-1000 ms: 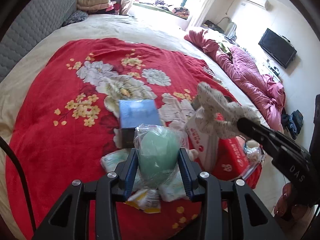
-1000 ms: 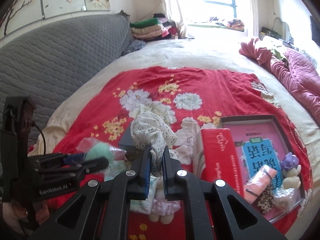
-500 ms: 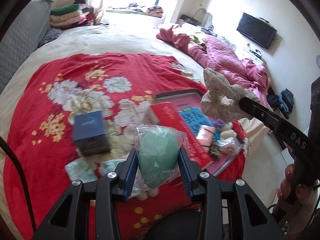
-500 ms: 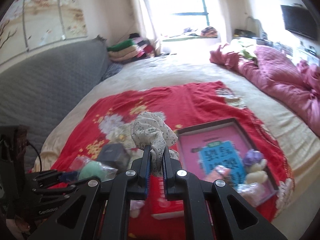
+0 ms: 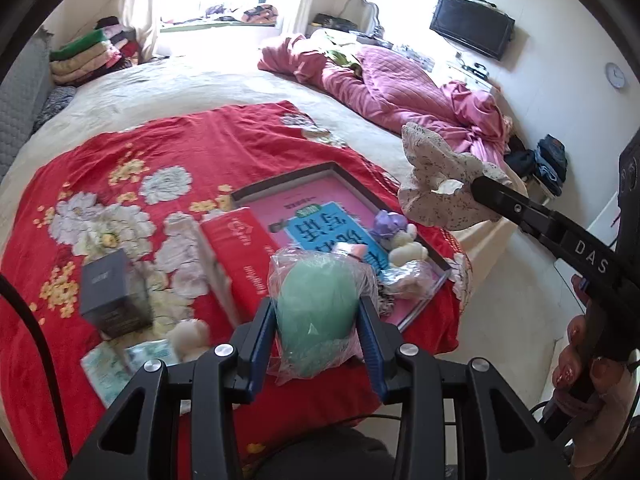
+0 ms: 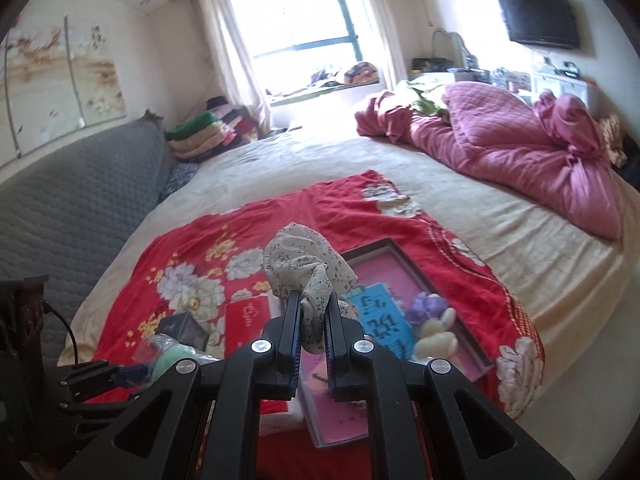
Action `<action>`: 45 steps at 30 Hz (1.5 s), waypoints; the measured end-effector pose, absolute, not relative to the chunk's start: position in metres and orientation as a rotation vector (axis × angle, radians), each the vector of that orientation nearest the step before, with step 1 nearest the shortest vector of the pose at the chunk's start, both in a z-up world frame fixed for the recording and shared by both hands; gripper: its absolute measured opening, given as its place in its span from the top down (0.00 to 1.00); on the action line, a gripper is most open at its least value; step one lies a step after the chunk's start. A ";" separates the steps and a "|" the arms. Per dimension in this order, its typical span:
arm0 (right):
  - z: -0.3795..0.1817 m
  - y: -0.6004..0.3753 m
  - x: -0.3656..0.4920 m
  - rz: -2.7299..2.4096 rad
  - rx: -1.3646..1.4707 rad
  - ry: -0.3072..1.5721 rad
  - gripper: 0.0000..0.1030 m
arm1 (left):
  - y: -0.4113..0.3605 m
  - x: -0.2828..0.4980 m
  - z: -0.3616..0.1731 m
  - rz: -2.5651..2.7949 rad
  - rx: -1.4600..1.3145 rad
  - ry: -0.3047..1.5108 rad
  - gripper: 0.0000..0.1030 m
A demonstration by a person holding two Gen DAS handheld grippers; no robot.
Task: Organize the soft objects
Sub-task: 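Carry the green sponge bag and scrunchie with both grippers over the pink tray, then open the right gripper to drop the scrunchie while the left gripper releases the sponge bag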
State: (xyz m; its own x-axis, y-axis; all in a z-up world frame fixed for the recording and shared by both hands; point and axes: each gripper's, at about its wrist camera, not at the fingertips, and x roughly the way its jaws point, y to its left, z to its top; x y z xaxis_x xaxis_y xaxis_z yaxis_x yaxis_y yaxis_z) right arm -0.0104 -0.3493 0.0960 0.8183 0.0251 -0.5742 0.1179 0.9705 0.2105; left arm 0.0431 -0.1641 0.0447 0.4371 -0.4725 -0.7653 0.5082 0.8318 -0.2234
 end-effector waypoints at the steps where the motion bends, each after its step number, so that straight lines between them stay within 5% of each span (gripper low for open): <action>1: 0.095 -0.354 -0.012 -0.064 0.245 0.611 0.91 | -0.169 0.044 0.044 -0.620 0.044 0.943 0.61; 24: 0.046 -0.415 -0.006 -0.165 0.322 0.665 0.91 | -0.278 0.054 -0.035 -0.738 0.276 1.101 0.61; 45: -0.027 -0.409 0.041 -0.067 0.318 0.866 0.88 | -0.293 0.071 -0.064 -0.749 0.300 1.156 0.61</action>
